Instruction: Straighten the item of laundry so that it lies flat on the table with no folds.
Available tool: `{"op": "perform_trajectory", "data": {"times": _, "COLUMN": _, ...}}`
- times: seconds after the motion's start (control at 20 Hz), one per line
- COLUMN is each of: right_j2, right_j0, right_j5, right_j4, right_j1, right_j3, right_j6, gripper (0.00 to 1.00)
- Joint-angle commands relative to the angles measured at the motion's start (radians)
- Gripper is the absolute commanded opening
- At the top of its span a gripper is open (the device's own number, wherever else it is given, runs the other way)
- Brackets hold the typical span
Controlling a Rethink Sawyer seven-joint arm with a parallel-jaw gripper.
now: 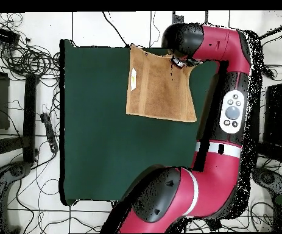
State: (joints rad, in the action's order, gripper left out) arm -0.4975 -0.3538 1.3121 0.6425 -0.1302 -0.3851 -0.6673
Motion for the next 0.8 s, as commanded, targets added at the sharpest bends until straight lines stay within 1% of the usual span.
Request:
{"op": "perform_trajectory", "data": {"times": 0.05, "right_j2": -0.096, "right_j0": 0.049, "right_j5": 0.064, "right_j4": -0.005, "right_j1": 0.003, "right_j3": -0.027, "right_j6": 0.214, "gripper": 0.00}}
{"op": "perform_trajectory", "data": {"times": 0.25, "right_j2": -0.103, "right_j0": 0.050, "right_j5": 0.078, "right_j4": -0.002, "right_j1": 0.011, "right_j3": -0.010, "right_j6": 0.198, "gripper": 0.00}}
{"op": "perform_trajectory", "data": {"times": 0.3, "right_j2": -0.102, "right_j0": 0.051, "right_j5": 0.078, "right_j4": 0.000, "right_j1": 0.011, "right_j3": -0.007, "right_j6": 0.199, "gripper": 1.00}}
{"op": "perform_trajectory", "data": {"times": 0.55, "right_j2": -0.099, "right_j0": 0.055, "right_j5": 0.073, "right_j4": -0.002, "right_j1": 0.012, "right_j3": -0.007, "right_j6": 0.184, "gripper": 1.00}}
{"op": "perform_trajectory", "data": {"times": 0.8, "right_j2": -0.099, "right_j0": 0.057, "right_j5": 0.078, "right_j4": 0.001, "right_j1": 0.016, "right_j3": 0.005, "right_j6": 0.194, "gripper": 1.00}}
